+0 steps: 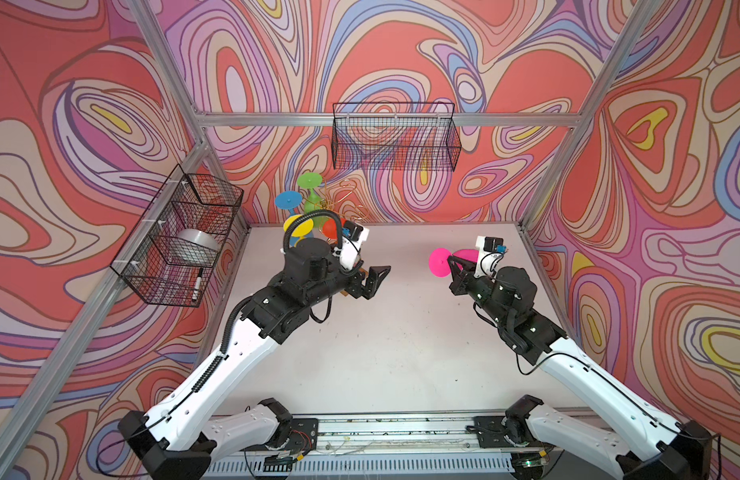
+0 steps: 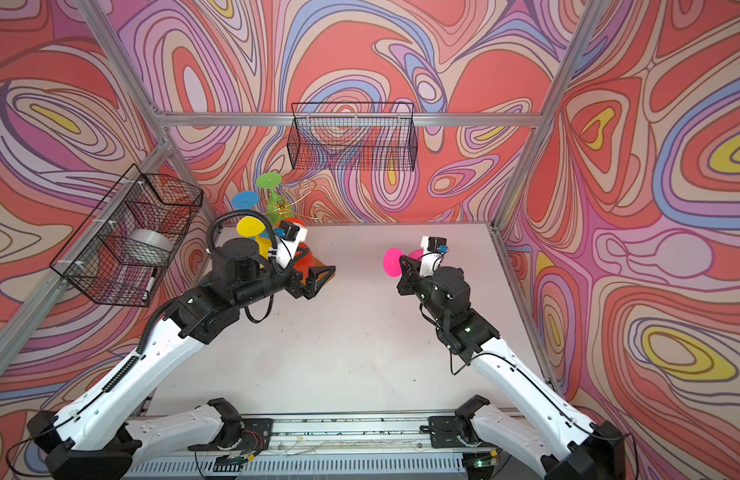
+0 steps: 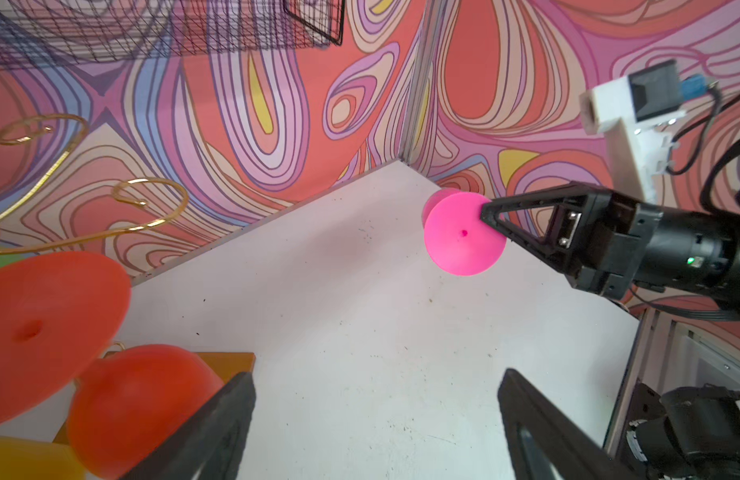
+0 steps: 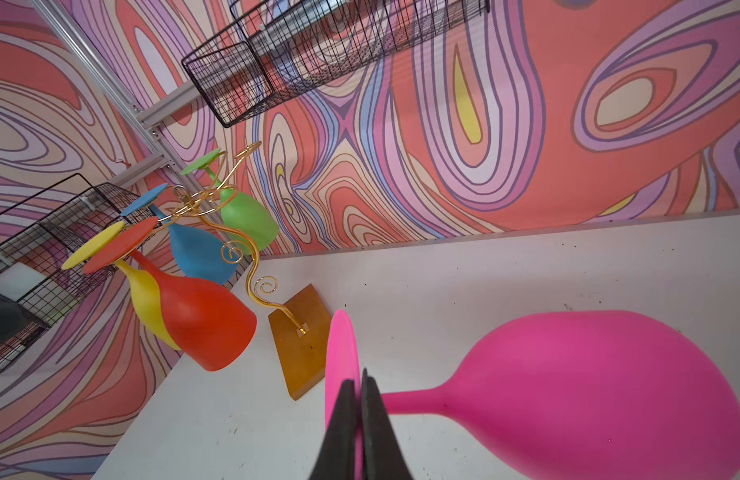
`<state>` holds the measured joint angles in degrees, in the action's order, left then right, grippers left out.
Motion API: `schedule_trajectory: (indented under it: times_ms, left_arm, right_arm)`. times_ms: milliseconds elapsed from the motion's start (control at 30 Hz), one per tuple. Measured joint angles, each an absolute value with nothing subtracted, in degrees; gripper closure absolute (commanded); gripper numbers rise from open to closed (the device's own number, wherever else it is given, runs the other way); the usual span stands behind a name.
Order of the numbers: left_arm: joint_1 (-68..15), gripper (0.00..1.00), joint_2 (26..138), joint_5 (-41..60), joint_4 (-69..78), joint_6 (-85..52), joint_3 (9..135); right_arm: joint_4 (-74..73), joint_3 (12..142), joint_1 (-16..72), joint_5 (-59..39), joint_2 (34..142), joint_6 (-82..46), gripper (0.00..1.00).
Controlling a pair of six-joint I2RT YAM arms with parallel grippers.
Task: Take the wine glass off the wine glass rack
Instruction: 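Carry the pink glass toward the robot with the right gripper while the left gripper withdraws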
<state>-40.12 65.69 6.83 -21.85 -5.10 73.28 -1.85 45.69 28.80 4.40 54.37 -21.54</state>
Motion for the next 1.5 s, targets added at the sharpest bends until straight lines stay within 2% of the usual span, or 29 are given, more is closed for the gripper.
schedule_trajectory:
  times_ms: [200,500,667,833,1067,1300,1500]
  left_arm:
    - [-48.58,0.14,71.22,-0.1,-24.21,-8.54,76.49]
    - [-50.28,0.17,72.77,-1.3,-24.43,-23.59,76.69]
    - [-51.46,0.19,68.82,-1.58,-23.4,-33.8,69.06]
    - [-51.96,0.2,60.27,-3.33,-22.94,-44.14,58.04]
    - [-52.14,0.22,49.82,-5.43,-22.94,-55.81,49.21]
    - [-52.14,0.21,44.34,-6.28,-24.93,-65.08,41.45]
    - [-52.14,0.18,40.8,-8.45,-26.22,-71.35,38.3]
  right_arm:
    - [-4.19,39.92,28.8,2.85,50.0,-19.4,1.0]
    - [-4.78,33.08,28.8,2.37,43.09,-17.28,1.0]
    - [-5.96,32.67,29.98,1.61,41.74,-15.07,1.0]
    - [-6.57,32.67,35.03,1.41,43.46,-11.51,1.0]
    - [-7.01,32.69,45.36,3.64,48.01,-6.72,1.0]
    - [-8.47,32.8,57.12,9.28,54.72,-0.97,1.0]
    - [-10.28,32.99,61.71,13.39,58.83,3.4,1.0]
